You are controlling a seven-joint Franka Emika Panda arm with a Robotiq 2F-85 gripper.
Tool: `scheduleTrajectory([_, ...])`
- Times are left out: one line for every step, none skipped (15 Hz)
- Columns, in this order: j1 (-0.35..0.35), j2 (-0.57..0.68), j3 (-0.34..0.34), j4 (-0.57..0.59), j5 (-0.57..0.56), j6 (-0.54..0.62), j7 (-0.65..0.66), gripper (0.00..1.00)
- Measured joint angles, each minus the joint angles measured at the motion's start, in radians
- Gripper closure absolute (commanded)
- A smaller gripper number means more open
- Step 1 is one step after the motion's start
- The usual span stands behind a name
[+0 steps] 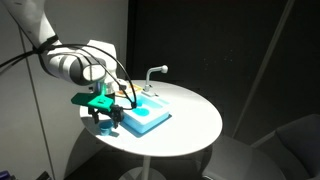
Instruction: Shift the blue cup to the right side of the toy sink
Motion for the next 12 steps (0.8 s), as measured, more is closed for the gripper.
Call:
scheduleTrajectory([0.0,0.007,0.002,0.0,0.0,0.004,0.0,0.0])
scheduleTrajectory([0.0,0.012,0.003,-0.002,0.0,0.008,0.0,0.0])
scheduleTrajectory([0.0,0.016,0.005,-0.003,0.0,0.012,0.0,0.0])
scheduleTrajectory([0.0,0.02,0.005,-0.004,-0.001,0.016,0.0,0.0])
scheduleTrajectory([0.0,0.024,0.006,-0.006,-0.001,0.019,0.0,0.0])
scheduleTrajectory([0.0,0.028,0.006,-0.007,-0.001,0.022,0.0,0.0])
scheduleTrajectory([0.0,0.031,0.006,-0.008,-0.001,0.024,0.0,0.0])
scheduleTrajectory([0.0,0.033,0.006,-0.01,-0.001,0.026,0.0,0.0])
scheduleTrajectory([0.0,0.035,0.006,-0.011,-0.001,0.027,0.0,0.02])
scheduleTrajectory([-0.001,0.037,0.006,-0.012,-0.001,0.027,0.0,0.26])
scheduleTrajectory([-0.001,0.038,0.006,-0.012,-0.001,0.027,0.0,0.27])
scheduleTrajectory([-0.002,0.039,0.006,-0.013,-0.001,0.027,0.0,0.33])
